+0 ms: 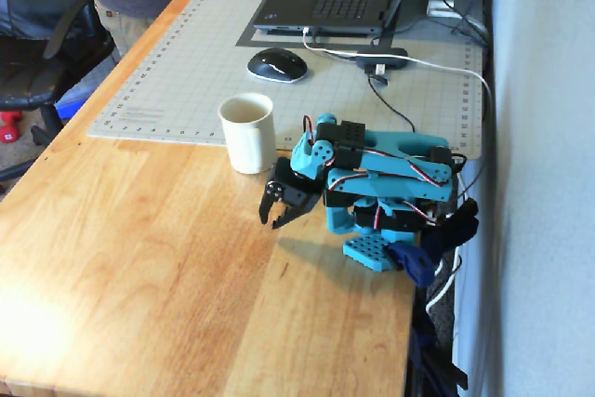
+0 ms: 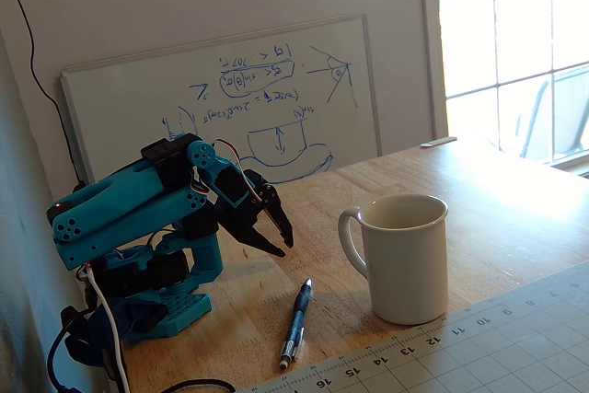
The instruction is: Grasp a pen and put it in a mug.
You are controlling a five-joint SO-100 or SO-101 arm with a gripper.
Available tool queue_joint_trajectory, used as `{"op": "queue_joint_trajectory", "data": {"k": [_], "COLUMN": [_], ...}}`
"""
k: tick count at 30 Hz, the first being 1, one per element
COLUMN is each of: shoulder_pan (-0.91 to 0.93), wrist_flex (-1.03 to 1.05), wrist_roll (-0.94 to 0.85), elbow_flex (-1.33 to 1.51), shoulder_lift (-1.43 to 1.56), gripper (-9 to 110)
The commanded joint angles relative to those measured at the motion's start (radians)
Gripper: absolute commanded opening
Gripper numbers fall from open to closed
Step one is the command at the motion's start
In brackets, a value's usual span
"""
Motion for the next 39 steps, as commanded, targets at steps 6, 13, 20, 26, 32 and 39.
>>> {"op": "queue_joint_trajectory", "data": {"k": [6,13,20,26,32,39], "shoulder_pan": [-0.015,-0.015,-0.005,-0.008,-0.015,-0.015], "wrist_flex": [0.003,0.003,0.003,0.034,0.114,0.27], "wrist_roll": [0.008,0.008,-0.005,0.0,0.008,0.008], "elbow_flex": [-0.017,-0.017,-0.055,-0.31,-0.606,-0.911], "shoulder_lift": [0.008,0.005,-0.012,-0.262,-0.557,-0.663], "gripper": [5,5,5,5,5,5]}}
